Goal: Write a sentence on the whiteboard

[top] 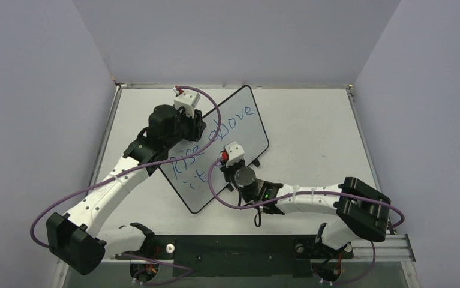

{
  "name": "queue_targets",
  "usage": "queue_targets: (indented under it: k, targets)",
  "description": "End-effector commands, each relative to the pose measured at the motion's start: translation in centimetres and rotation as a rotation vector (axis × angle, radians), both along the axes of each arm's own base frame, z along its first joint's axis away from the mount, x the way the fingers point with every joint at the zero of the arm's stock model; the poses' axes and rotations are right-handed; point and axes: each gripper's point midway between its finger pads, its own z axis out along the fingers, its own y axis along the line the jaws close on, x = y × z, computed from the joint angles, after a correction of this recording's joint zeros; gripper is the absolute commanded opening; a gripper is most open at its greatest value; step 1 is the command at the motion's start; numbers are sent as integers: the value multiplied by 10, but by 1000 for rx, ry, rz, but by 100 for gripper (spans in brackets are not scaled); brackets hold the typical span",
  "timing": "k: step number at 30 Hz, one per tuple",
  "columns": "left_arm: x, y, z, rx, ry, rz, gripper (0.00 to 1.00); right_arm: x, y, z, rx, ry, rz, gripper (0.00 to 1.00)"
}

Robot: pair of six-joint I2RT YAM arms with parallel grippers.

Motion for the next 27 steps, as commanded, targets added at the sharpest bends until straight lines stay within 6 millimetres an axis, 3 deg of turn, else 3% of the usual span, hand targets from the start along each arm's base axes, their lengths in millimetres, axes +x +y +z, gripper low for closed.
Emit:
queue_targets:
  k: [1,11,19,27]
  targets:
    - [3,-2,60,-92,-164,-3,0,-3,-5,-12,25,34,1,0]
    - [4,-4,58,-94,-156,-11,0,-4,-24,0,5,6,-41,0]
    - [4,-4,58,-94,-156,-9,0,-1,-28,45,36,-67,-43,0]
    - [5,-5,56,-90,-152,-10,0,6,-28,65,66,-105,-37,0]
